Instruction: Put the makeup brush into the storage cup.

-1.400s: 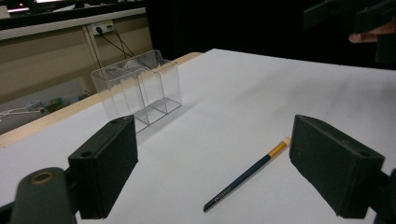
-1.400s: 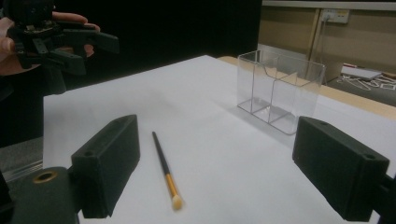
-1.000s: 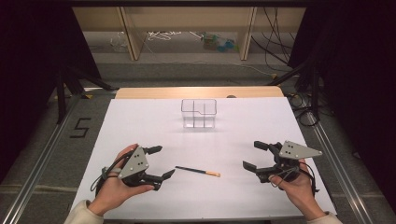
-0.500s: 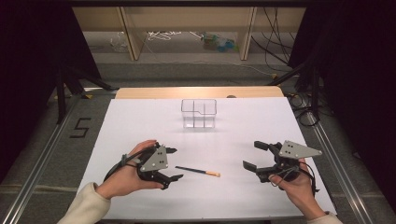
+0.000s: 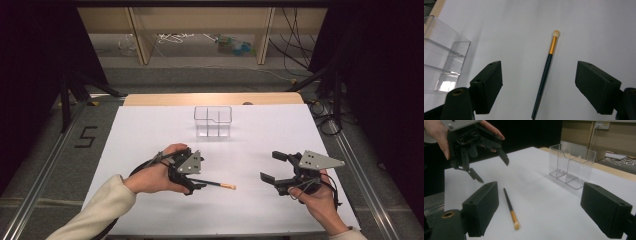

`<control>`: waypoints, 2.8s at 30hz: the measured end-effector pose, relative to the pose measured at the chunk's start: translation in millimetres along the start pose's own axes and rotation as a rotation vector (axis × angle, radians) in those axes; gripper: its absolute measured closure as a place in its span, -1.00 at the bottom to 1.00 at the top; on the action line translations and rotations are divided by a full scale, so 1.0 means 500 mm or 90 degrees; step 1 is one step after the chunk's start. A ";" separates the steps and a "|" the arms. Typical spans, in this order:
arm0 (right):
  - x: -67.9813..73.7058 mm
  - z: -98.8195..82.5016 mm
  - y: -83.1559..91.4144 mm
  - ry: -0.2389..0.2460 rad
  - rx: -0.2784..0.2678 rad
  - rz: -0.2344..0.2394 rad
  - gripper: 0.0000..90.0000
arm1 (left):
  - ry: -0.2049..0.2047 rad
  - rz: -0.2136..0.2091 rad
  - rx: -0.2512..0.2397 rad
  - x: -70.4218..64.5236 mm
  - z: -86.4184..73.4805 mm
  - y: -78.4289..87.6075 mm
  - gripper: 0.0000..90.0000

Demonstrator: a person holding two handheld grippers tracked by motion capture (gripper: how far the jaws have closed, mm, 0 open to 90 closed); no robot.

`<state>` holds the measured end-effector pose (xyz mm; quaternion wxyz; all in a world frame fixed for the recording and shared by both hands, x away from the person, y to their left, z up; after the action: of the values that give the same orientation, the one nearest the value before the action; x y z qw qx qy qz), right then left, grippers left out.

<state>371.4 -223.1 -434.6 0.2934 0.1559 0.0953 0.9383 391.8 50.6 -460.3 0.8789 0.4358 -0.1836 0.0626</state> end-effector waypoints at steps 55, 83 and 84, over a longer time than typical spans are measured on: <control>0.000 -0.004 -0.002 -0.006 0.012 0.009 -0.65 | -0.030 -0.251 0.183 -0.011 0.015 -0.162 0.34; 0.002 -0.004 -0.002 -0.002 0.015 0.017 -0.65 | -0.024 -0.268 0.288 -0.016 0.032 -0.166 0.84; 0.002 -0.004 -0.002 -0.004 0.015 0.018 -0.65 | -0.021 -0.268 0.290 -0.017 0.033 -0.166 0.84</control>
<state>370.5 -221.8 -436.6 0.2785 0.1637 0.1035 0.9407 402.1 -12.8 -516.1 0.7491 0.6510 -0.0851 -0.0881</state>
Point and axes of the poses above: each handheld gripper's, and its own axes: y roughly backward along the jaws, z roughly out of its top, x roughly to its left, the point moved 6 cm from there along -y, roughly forward along the jaws, and after that the axes turned 11 degrees about -y, right-handed, at the moved point
